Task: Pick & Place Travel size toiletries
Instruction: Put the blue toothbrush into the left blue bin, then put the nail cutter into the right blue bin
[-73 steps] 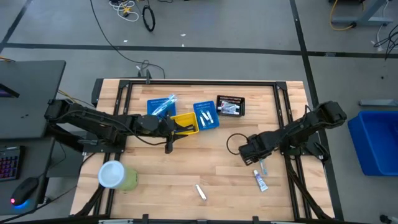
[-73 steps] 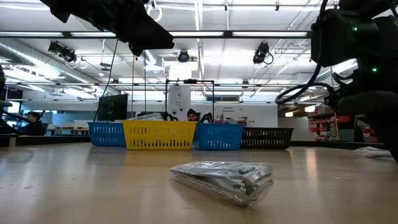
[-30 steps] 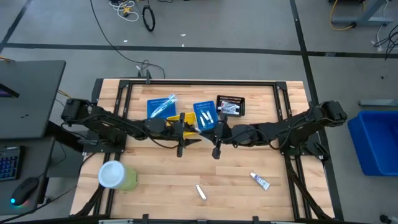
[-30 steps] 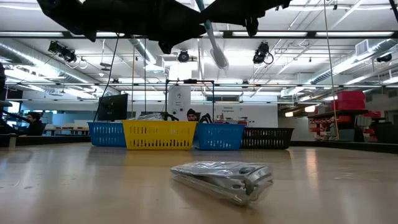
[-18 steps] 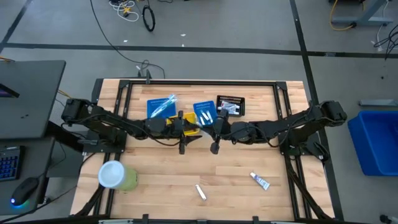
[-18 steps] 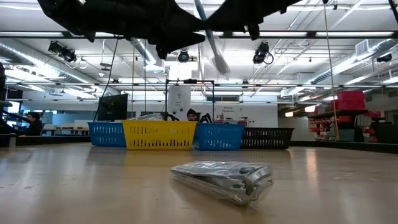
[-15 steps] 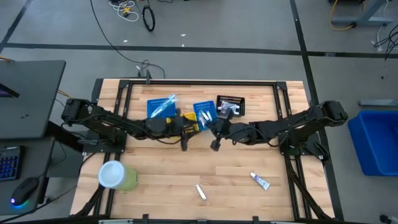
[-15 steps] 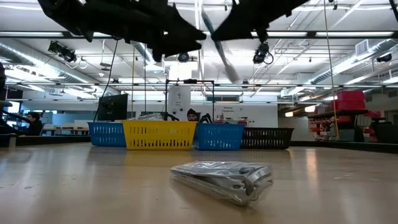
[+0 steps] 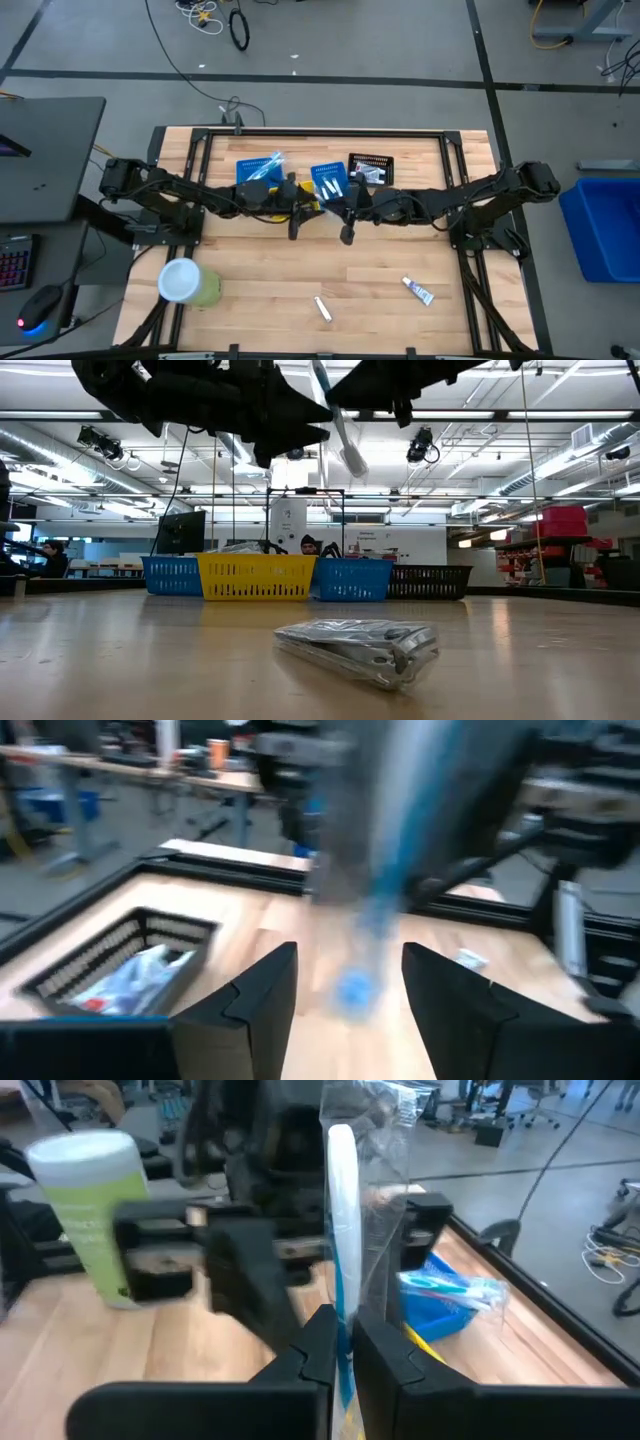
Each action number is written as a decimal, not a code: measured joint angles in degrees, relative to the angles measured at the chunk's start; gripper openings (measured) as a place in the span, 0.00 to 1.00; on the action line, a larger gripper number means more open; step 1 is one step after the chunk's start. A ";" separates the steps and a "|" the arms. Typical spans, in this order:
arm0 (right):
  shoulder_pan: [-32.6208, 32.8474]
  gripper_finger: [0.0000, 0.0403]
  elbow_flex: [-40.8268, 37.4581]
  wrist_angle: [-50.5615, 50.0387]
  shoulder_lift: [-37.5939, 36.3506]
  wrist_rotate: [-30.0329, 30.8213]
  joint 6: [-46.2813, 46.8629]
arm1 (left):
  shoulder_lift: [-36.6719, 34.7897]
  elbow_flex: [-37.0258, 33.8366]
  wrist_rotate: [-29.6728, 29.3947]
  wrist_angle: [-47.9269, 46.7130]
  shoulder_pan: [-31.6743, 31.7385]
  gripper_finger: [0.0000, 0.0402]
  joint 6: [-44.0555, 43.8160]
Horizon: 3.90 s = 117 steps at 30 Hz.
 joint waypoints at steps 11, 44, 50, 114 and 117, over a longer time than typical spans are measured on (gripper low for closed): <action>-1.82 0.06 0.04 2.11 0.55 -6.51 -1.45 | -0.03 -0.02 1.74 2.63 0.07 0.51 1.41; -1.81 0.29 -1.25 2.42 0.75 -1.02 -6.82 | -0.05 0.01 1.90 -2.64 0.66 0.07 1.02; -0.86 0.36 -1.29 -0.02 -1.09 0.76 -4.83 | -7.20 0.17 -4.17 -15.59 3.85 0.06 1.80; -0.29 0.33 -1.29 -7.69 -2.12 3.98 -0.80 | -22.01 10.49 -5.15 -70.17 14.18 0.28 -4.17; -0.29 0.33 -1.29 -8.39 -2.12 3.98 0.23 | -20.13 10.54 -5.05 -66.04 8.90 0.27 -2.30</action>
